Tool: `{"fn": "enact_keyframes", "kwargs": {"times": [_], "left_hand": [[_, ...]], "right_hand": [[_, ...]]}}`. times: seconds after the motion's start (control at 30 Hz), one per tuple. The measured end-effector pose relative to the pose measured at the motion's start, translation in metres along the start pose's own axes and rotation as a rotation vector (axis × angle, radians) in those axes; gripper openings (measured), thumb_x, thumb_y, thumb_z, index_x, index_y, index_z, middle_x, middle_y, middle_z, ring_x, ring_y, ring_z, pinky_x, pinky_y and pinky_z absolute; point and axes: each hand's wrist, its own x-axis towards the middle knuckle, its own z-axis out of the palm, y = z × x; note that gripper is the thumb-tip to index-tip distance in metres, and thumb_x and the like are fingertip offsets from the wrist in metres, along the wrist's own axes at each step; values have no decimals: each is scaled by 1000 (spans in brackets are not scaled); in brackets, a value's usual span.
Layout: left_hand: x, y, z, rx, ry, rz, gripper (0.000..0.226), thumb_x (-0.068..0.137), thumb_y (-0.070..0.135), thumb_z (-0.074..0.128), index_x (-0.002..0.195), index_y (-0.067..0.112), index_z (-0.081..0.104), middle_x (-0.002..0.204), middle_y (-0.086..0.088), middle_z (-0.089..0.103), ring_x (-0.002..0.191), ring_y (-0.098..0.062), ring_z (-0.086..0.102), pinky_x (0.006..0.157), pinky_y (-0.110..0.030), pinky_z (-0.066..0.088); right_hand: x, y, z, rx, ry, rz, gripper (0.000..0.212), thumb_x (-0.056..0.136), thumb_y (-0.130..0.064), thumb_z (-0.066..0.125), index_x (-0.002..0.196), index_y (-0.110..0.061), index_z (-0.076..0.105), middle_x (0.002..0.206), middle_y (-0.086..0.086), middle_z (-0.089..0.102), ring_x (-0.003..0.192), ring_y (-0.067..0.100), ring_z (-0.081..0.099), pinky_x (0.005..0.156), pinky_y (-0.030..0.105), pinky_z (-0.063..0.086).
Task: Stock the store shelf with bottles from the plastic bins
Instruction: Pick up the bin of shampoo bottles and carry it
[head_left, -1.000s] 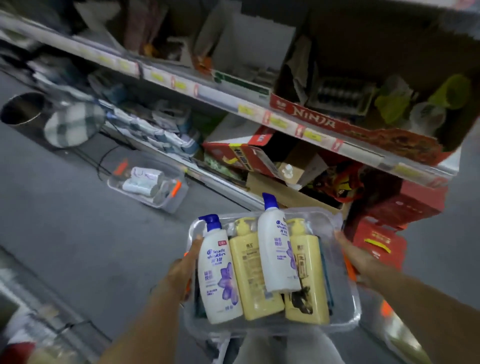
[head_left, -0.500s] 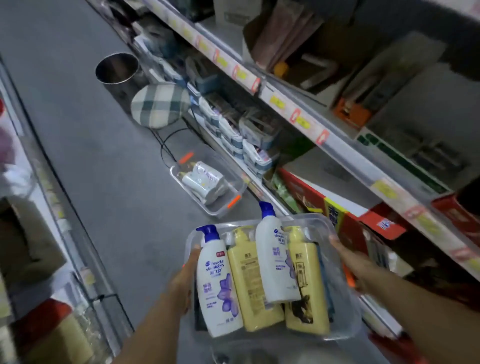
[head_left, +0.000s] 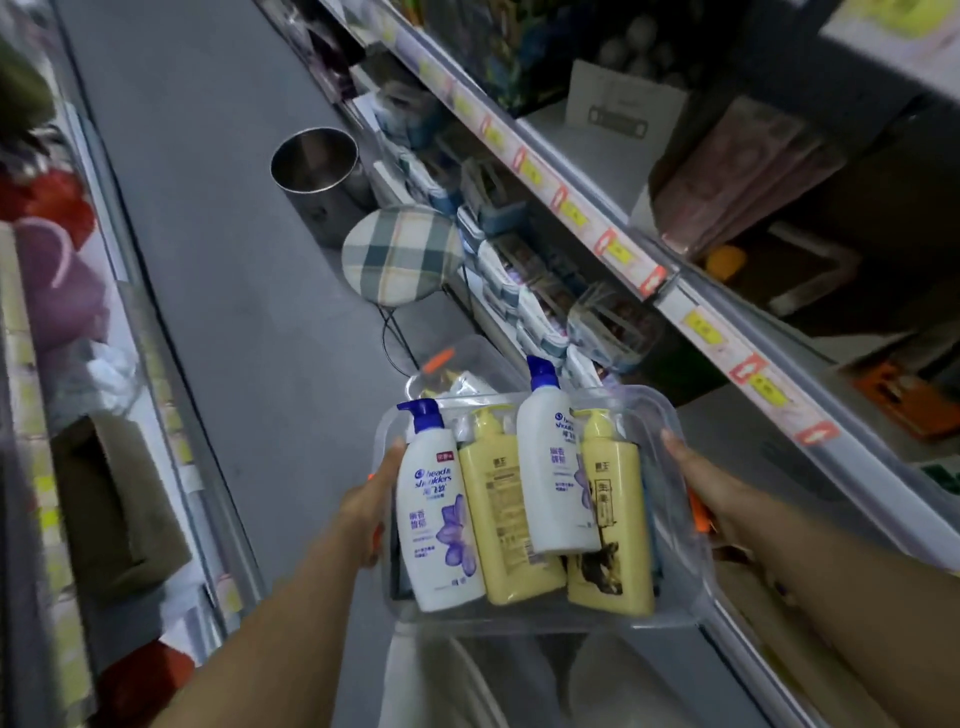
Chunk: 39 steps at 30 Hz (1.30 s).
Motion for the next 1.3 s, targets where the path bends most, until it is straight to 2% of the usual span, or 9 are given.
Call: {"fn": "enact_keyframes", "kwargs": {"times": [0.27, 0.4, 0.53, 0.67, 0.83, 0.9, 1.03, 1.2, 1.3], "left_hand": [[79, 110, -85, 148, -199, -56, 60, 89, 69, 44, 83, 11, 58, 56, -12, 68, 50, -14, 68, 56, -25, 53], [136, 163, -138, 226, -186, -56, 102, 33, 96, 53, 86, 9, 60, 61, -4, 66, 54, -19, 61, 56, -23, 45], [176, 222, -172, 252, -125, -22, 70, 73, 80, 57, 73, 10, 56, 43, 0, 59, 33, -12, 55, 42, -18, 42], [210, 277, -196, 322, -83, 43, 63, 80, 75, 55, 68, 13, 45, 34, 3, 49, 24, -9, 44, 35, -15, 35], [247, 335, -216, 312, -99, 16, 66, 77, 77, 56, 71, 12, 49, 43, -2, 56, 30, -14, 52, 35, -17, 39], [260, 358, -217, 318, -101, 27, 63, 82, 72, 54, 69, 11, 46, 40, -2, 54, 28, -13, 50, 33, -15, 38], [276, 417, -212, 373, -85, 83, 58, 90, 64, 52, 70, 10, 44, 33, 1, 49, 24, -10, 47, 33, -15, 37], [328, 485, -199, 420, -124, 125, 60, 86, 70, 52, 78, 11, 51, 36, 3, 53, 30, -9, 52, 40, -16, 39], [355, 526, -186, 473, -164, 135, 64, 83, 75, 49, 78, 11, 52, 38, 3, 54, 33, -10, 52, 40, -16, 40]], "right_hand": [[62, -45, 86, 132, 105, 95, 126, 31, -99, 62, 125, -16, 58, 117, 14, 64, 93, 34, 64, 80, 49, 56], [-5, -113, 169, 192, 204, 138, 103, 66, -84, 55, 142, -15, 45, 131, 15, 52, 112, 33, 54, 94, 42, 44], [-10, -144, 222, 265, 209, 171, 96, 65, -80, 57, 134, -14, 50, 133, 13, 53, 117, 35, 53, 103, 53, 43], [-1, -181, 261, 258, 162, 182, 118, 50, -93, 48, 139, -15, 47, 132, 15, 56, 116, 38, 56, 89, 50, 48], [48, -224, 277, 214, 115, 157, 119, 15, -107, 41, 93, -17, 49, 87, 14, 52, 70, 29, 55, 59, 33, 51], [50, -266, 283, 209, 132, 151, 100, 33, -104, 42, 84, -18, 47, 76, 13, 50, 58, 24, 50, 55, 29, 45], [63, -322, 293, 231, 146, 140, 84, 79, -83, 39, 126, -15, 52, 80, 9, 49, 71, 25, 48, 69, 36, 43], [92, -371, 302, 324, 201, 158, 90, 78, -83, 40, 138, -16, 49, 119, 19, 59, 104, 36, 57, 87, 47, 45], [106, -388, 313, 392, 247, 173, 91, 59, -91, 39, 109, -17, 56, 96, 18, 61, 87, 35, 59, 83, 46, 51]]}}
